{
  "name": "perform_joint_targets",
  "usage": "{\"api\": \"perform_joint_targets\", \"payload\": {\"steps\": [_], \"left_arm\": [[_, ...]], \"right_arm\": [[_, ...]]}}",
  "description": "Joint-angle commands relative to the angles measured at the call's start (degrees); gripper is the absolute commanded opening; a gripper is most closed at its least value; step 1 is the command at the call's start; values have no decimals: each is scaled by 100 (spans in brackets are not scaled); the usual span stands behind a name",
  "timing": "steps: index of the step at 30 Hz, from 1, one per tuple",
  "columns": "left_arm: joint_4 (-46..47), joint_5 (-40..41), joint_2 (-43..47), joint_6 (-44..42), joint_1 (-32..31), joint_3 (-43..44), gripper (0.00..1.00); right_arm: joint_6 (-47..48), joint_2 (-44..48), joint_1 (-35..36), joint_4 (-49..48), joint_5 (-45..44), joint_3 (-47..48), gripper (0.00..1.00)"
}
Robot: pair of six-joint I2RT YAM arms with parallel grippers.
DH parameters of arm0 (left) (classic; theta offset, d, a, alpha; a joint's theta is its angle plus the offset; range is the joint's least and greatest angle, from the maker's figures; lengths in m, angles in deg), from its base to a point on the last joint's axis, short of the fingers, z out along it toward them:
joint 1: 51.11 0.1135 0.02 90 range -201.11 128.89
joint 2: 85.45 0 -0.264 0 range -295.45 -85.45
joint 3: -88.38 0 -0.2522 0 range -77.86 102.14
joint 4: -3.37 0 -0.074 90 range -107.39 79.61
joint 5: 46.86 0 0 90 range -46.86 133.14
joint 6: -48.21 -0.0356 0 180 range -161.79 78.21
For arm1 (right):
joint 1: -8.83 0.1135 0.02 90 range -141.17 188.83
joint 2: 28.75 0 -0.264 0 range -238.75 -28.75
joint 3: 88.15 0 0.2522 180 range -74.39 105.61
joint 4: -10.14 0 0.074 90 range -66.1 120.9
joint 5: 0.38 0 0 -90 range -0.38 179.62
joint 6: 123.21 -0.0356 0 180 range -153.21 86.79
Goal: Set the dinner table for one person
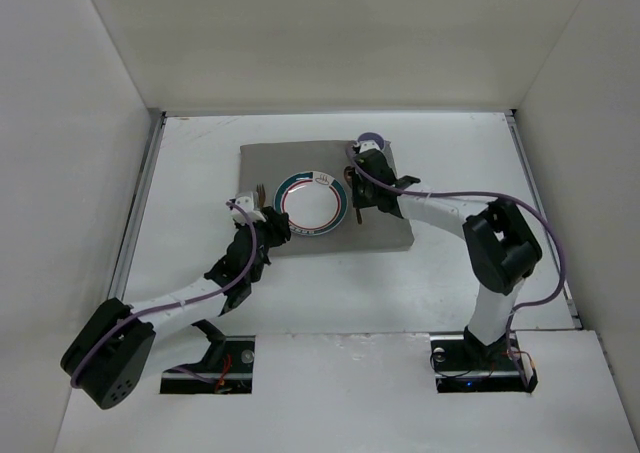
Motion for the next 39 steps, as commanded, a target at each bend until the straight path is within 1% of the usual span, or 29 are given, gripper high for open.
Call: {"api": "perform_joint_targets", "payload": {"steps": [1, 6, 13, 16, 20, 23, 26, 31, 32, 34, 35, 36, 37, 38, 39], "left_arm": [[430, 8, -12, 48, 52, 3, 44], [430, 17, -29, 48, 52, 3, 44], [430, -1, -126, 48, 52, 38, 44], [430, 8, -143, 30, 52, 47, 44], [430, 61, -126, -5, 52, 38, 46], [377, 174, -117, -22, 87, 38, 46], [351, 333, -82, -49, 104, 38, 48], [228, 614, 32, -58, 148, 90, 49], [149, 675, 111, -32, 157, 117, 52], [-105, 825, 304, 30, 157, 170, 61], [-220, 878, 383, 56, 157, 196, 65], [-404, 965, 506, 118, 157, 222, 69], [-553, 1036, 594, 170, 157, 249, 84], [-798, 1115, 734, 214, 166, 284, 100], [-1079, 1220, 909, 250, 192, 310, 100]], "right_arm": [[-90, -181, -62, -382, 44, 304, 18], [-292, -375, -97, -382, -342, 278, 18], [-556, -498, -123, -479, -580, 190, 19], [-617, -533, -123, -479, -659, 190, 25], [-609, -446, -106, -479, -642, 181, 43], [-591, -113, -97, -479, -572, 50, 51], [-530, 502, 52, -479, -519, -204, 58], [-582, 1741, 140, -777, -781, -942, 60], [-626, 1996, 140, -882, -887, -1135, 60], [-818, 2540, 97, -1172, -1220, -1635, 59], [-889, 2778, 53, -1356, -1387, -1899, 56], [-960, 3015, -34, -1532, -1528, -2163, 50], [-995, 3183, -105, -1656, -1616, -2357, 44], [-1126, 3472, -227, -1822, -1739, -2663, 32], [-1267, 3701, -324, -1937, -1810, -2901, 24]]}}
